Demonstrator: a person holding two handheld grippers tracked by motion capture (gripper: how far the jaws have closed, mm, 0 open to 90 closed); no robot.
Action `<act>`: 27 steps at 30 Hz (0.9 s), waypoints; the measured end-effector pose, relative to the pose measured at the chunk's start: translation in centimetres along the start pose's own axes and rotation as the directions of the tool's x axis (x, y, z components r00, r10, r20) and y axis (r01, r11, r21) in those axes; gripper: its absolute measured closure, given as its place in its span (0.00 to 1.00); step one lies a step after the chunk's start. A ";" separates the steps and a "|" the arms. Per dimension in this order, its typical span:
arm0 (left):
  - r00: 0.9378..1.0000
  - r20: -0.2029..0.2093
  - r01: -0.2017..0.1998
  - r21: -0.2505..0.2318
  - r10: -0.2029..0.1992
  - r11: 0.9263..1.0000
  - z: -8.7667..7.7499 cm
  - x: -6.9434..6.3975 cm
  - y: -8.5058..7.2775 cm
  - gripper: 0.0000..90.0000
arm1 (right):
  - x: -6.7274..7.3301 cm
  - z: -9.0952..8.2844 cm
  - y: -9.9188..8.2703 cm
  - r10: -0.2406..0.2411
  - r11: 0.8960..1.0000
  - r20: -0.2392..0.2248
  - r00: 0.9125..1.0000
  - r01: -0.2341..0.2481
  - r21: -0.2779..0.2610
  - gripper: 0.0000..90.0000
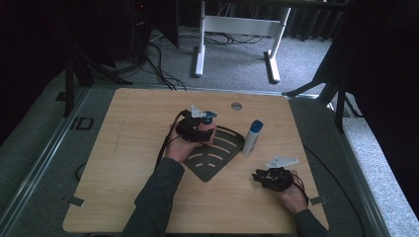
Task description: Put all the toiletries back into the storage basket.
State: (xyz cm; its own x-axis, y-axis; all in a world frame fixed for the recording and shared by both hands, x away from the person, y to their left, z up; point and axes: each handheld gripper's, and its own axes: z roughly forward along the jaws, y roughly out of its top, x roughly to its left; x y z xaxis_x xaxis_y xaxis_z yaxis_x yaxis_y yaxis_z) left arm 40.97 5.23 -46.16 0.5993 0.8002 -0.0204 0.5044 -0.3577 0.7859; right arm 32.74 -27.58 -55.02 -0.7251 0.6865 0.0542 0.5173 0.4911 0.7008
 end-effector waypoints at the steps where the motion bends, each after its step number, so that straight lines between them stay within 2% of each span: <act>1: 1.000 -0.002 -0.006 -0.001 0.006 1.000 -0.1 -0.1 -0.2 0.42 | 0.0 0.0 0.0 0.000 1.000 0.001 1.000 0.000 0.004 0.78; 5: 1.000 0.001 -0.016 -0.006 0.016 1.000 -0.5 -0.3 -1.0 0.42 | -0.3 -0.3 0.3 0.007 1.000 0.000 1.000 -0.007 -0.007 0.75; 10: 1.000 0.004 -0.015 -0.013 0.015 1.000 -0.9 -0.5 -1.7 0.42 | -0.8 -1.2 1.1 0.022 0.999 0.002 1.000 -0.022 -0.048 0.72; 14: 0.999 -0.005 -0.036 -0.009 0.036 0.999 -1.0 -0.9 -2.3 0.42 | -1.2 -1.7 2.0 0.018 0.998 0.012 1.000 -0.017 -0.068 0.71; 19: 1.000 0.014 -0.024 -0.005 0.024 1.000 -0.9 -1.3 -3.4 0.42 | -1.7 -2.3 3.6 -0.001 0.995 0.025 1.000 0.004 -0.096 0.69; 27: 0.999 0.022 -0.043 0.019 0.042 0.999 -0.4 -2.2 -4.9 0.43 | -2.5 -3.0 5.6 -0.002 0.991 0.029 1.000 0.006 -0.136 0.68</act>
State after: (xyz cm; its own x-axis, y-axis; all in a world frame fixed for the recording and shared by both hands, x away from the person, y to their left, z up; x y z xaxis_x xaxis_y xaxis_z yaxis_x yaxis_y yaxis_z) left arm 36.95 5.43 -49.70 0.6335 0.7737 -0.0008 0.4899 -0.4003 0.7745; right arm 36.05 -28.13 -49.10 -0.7128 0.7006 0.0322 0.4464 0.4178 0.7913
